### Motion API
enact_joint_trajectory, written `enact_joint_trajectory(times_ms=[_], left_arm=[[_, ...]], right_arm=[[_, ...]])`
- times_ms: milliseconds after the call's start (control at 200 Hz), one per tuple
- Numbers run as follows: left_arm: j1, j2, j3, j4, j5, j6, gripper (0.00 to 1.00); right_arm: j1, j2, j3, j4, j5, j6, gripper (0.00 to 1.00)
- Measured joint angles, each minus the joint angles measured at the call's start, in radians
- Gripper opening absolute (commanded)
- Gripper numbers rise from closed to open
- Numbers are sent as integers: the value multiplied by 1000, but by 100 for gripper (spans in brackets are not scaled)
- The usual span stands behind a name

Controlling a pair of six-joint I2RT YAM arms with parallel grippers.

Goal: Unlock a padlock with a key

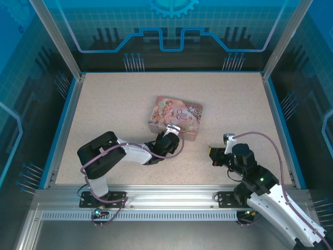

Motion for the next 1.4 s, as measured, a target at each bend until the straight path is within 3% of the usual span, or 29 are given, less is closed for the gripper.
enact_joint_trajectory(times_ms=[200,505,690,1401], left_arm=[[1,-5,1,4,3,14,23],[10,-37,21,-89,41,-41,21],[18,-73,48,-179,90,-107,15],[27,-146,124,-371,249,-340,0]], right_arm=[[0,2,-6,0,0,-4,0],[0,22,-13,0,-2,-11,0],[0,35,-31,24,-12,-12,0],[8,103,-164,264,-111,-89,0]])
